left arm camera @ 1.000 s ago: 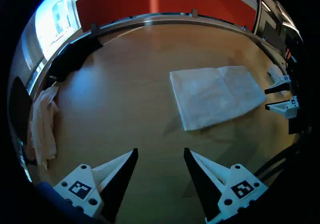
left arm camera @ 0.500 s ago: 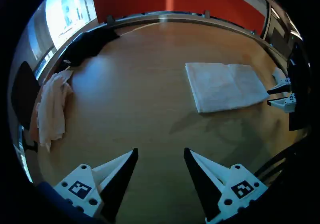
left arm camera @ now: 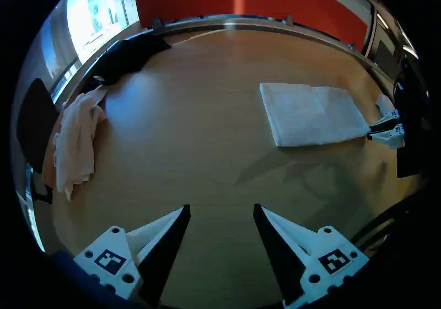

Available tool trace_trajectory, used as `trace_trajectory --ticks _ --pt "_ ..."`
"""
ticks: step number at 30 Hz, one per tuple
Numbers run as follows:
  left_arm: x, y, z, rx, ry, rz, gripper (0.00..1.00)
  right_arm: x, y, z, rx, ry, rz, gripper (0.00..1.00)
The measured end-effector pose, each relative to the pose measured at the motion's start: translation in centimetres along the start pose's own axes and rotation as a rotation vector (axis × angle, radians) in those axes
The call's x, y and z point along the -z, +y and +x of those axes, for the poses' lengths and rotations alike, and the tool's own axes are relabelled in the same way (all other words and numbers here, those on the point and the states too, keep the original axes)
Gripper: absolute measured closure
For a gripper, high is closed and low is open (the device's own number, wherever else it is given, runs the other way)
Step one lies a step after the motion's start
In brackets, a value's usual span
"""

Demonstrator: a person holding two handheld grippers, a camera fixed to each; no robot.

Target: Fold towel

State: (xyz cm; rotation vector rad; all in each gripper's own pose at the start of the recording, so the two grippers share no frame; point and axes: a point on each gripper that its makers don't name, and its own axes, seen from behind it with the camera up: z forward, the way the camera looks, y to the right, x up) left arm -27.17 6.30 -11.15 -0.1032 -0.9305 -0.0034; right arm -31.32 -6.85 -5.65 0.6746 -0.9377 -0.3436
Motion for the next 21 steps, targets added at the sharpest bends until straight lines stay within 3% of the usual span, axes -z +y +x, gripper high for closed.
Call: trace_trajectory --ticks 7,14,21 --pt "0.1 -0.2 -0.2 0.001 -0.002 0.000 0.16 0.0 0.1 0.2 0.000 0.012 -0.012 0.95" --pt "0.1 -0.3 -0.1 0.002 -0.002 0.000 0.15 0.5 0.4 0.9 0.004 0.035 -0.038 0.95" --pt "0.2 -0.5 0.1 0.004 0.003 0.001 0.16 2.4 1.0 2.5 0.023 0.063 -0.078 0.95"
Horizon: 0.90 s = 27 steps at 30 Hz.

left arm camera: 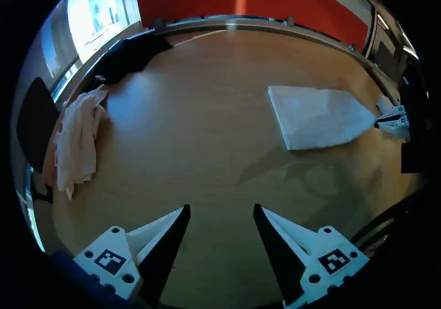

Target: Fold towel

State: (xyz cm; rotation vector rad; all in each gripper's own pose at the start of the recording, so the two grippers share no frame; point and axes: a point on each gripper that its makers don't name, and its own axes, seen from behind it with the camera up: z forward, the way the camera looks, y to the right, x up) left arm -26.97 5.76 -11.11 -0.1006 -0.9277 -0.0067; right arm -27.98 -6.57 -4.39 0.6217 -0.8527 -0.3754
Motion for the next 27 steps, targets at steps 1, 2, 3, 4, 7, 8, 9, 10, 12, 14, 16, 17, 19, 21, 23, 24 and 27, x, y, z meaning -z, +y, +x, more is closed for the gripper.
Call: trace_trajectory --ticks 1,2,3,4,7,8,9,10,12,14,16,17,19,21,23,24,27 --pt "0.0 0.0 0.0 0.000 0.001 0.000 0.16 0.2 0.1 0.3 0.004 0.005 -0.004 0.95" --pt "0.0 0.0 0.1 0.001 0.001 0.000 0.16 0.5 0.1 0.6 0.008 0.011 -0.008 0.95" --pt "0.0 0.0 0.2 0.001 0.002 0.000 0.16 0.8 0.2 1.0 0.011 0.017 -0.012 0.95" --pt "0.1 0.0 0.2 0.001 0.004 0.000 0.16 1.0 0.2 1.4 0.014 0.023 -0.014 0.95" --pt "0.1 0.0 0.5 0.000 0.007 -0.001 0.16 1.8 0.3 2.5 0.024 0.042 -0.024 0.95" --pt "0.1 0.0 0.6 0.000 0.009 -0.001 0.16 2.1 0.4 2.9 0.027 0.048 -0.027 0.95" --pt "0.2 0.0 0.7 0.000 0.010 -0.002 0.16 2.4 0.4 3.3 0.033 0.054 -0.032 0.95" --pt "0.2 0.1 0.8 0.000 0.012 -0.003 0.15 2.6 0.5 3.6 0.039 0.058 -0.037 0.95" --pt "0.2 0.1 1.0 0.001 0.015 -0.006 0.15 3.0 0.6 4.3 0.050 0.069 -0.046 0.95" --pt "0.1 0.2 1.3 0.002 0.018 -0.009 0.16 3.4 0.6 4.9 0.059 0.078 -0.051 0.95" --pt "0.2 0.2 1.5 0.001 0.021 -0.010 0.16 3.7 0.6 5.6 0.067 0.088 -0.054 0.95" --pt "0.2 0.3 1.7 0.001 0.023 -0.011 0.15 3.9 0.6 5.9 0.070 0.092 -0.055 0.95" --pt "0.2 0.3 1.9 -0.002 0.026 -0.012 0.15 4.3 0.8 6.5 0.075 0.101 -0.061 0.95" --pt "0.2 0.4 2.1 -0.004 0.029 -0.013 0.15 4.7 1.1 7.0 0.080 0.109 -0.067 0.95" --pt "0.2 0.4 2.3 -0.005 0.031 -0.014 0.15 5.1 1.4 7.3 0.084 0.114 -0.073 0.95" --pt "0.2 0.5 2.3 -0.004 0.031 -0.015 0.15 5.3 1.5 7.5 0.086 0.116 -0.076 0.95" --pt "0.2 0.6 2.3 -0.001 0.030 -0.018 0.15 5.6 1.6 7.8 0.092 0.120 -0.079 0.95"
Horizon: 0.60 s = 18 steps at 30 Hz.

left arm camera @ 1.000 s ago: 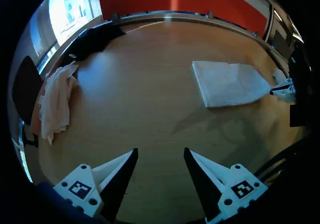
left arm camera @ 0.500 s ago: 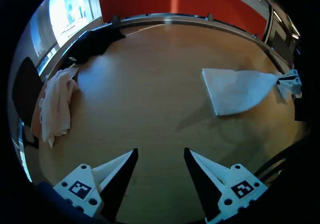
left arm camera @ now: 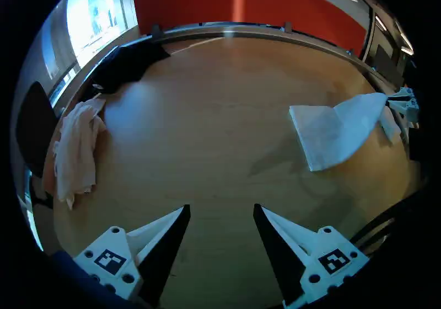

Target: Fold towel

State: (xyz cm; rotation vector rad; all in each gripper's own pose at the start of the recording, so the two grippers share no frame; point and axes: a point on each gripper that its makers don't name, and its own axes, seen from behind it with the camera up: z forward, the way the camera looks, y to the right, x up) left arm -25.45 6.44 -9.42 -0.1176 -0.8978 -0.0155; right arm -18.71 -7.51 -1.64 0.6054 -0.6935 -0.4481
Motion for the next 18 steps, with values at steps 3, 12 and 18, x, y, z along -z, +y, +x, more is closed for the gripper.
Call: trace_trajectory --ticks 3,12,18 --pt "0.0 0.1 -0.1 0.004 -0.002 -0.003 0.15 0.0 -0.1 0.2 0.006 0.001 0.004 0.95" --pt "0.2 0.3 0.0 0.010 0.003 -0.005 0.15 -1.2 -2.4 1.6 0.035 0.014 0.056 0.94" --pt "0.6 0.3 0.1 0.022 0.012 -0.005 0.15 -3.0 -5.3 3.2 0.054 0.029 0.116 0.94"
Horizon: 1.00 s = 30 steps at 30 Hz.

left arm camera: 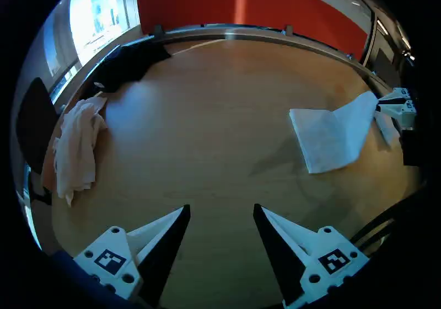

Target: Fold towel

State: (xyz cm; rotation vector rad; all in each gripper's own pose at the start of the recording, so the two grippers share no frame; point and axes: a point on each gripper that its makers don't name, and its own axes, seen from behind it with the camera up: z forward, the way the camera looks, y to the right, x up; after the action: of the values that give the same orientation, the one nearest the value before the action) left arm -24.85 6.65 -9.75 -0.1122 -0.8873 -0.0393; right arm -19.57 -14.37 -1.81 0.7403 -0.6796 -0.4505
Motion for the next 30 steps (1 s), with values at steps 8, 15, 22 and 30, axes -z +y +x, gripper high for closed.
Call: trace_trajectory --ticks 8,15,22,30 --pt "0.8 0.0 -0.3 0.019 0.008 0.000 0.16 -3.1 -4.3 1.7 0.005 0.012 0.089 0.94" --pt "1.2 -0.6 -1.1 0.039 0.006 0.010 0.15 -5.0 -7.3 1.6 0.005 -0.007 0.153 0.94" --pt "1.3 -1.2 -1.5 0.050 0.002 0.018 0.16 -5.2 -7.9 1.1 -0.031 -0.023 0.178 0.53" --pt "1.2 -1.3 -1.4 0.047 0.002 0.016 0.15 -4.7 -6.7 -0.1 -0.069 -0.038 0.147 0.28"
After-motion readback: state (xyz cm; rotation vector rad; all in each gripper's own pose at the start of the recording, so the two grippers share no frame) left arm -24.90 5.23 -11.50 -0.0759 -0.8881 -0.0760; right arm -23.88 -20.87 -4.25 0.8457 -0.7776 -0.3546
